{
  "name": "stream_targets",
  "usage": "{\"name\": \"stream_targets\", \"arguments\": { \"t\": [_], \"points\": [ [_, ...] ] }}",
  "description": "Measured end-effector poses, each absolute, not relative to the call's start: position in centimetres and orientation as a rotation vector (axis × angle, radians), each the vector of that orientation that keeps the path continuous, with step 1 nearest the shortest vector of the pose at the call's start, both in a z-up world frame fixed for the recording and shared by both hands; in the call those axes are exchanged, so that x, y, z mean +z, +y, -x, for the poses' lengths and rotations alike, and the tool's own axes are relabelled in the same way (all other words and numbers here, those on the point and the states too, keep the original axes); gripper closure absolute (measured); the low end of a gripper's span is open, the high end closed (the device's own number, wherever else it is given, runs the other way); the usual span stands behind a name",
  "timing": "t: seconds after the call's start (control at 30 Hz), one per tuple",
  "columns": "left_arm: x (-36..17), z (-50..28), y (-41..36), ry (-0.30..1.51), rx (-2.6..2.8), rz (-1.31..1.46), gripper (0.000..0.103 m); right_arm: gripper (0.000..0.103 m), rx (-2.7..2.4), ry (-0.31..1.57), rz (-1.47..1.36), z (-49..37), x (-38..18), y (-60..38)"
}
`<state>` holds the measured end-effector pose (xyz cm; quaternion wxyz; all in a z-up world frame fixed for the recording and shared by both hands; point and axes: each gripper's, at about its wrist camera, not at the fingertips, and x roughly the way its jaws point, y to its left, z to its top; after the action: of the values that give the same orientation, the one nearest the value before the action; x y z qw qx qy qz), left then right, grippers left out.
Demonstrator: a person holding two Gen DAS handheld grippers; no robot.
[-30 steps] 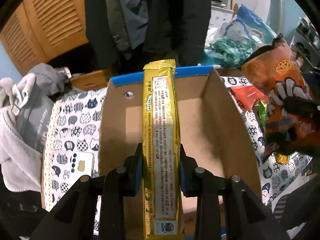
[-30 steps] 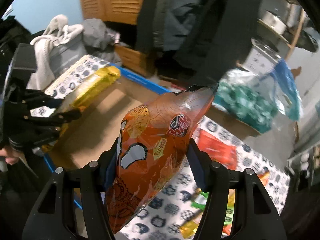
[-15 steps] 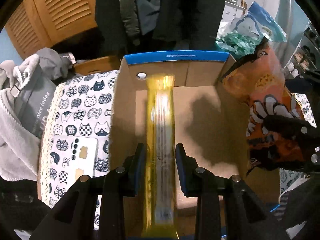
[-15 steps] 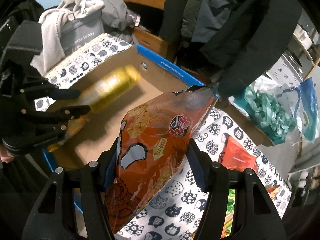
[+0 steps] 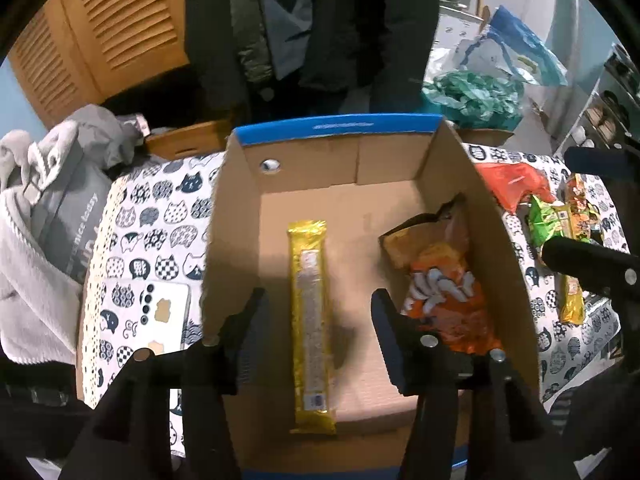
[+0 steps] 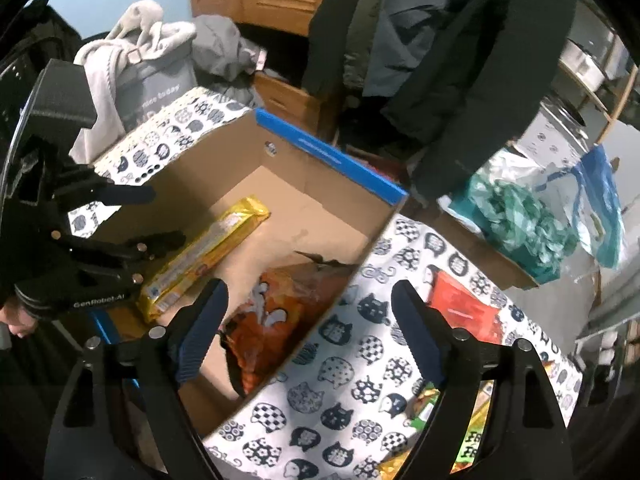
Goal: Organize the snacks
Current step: 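Open both tools to drop the bags into the box, then move both tools back toward the snack pile, then grasp the black-and-yellow snack bag with the right tool while the left grasps the green pea bag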
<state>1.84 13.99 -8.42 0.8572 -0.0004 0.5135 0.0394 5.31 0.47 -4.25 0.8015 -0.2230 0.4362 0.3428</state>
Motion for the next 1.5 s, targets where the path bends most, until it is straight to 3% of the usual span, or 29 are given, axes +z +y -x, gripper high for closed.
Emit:
{"name": "stream_targets", "arguments": {
  "t": [0.37,0.93,1.5],
  "points": [
    [-5.8,-2.6,8.7,1.011,0.024,-0.074,0.031,0.020,0.605,0.943,0.429,-6.8,-4.3,-7.0],
    [-5.8,-4.6,-0.7,1.046,-0.112,-0.167,0.026,0.019,0.405,0.993,0.288,-9.1,-5.6,-19.9],
    [-8.6,-8.9,-8.9,1.136,-0.205,-0.210,0.023,0.019,0.179,1.101,0.239,-11.7,-10.3,-30.3]
  ]
}}
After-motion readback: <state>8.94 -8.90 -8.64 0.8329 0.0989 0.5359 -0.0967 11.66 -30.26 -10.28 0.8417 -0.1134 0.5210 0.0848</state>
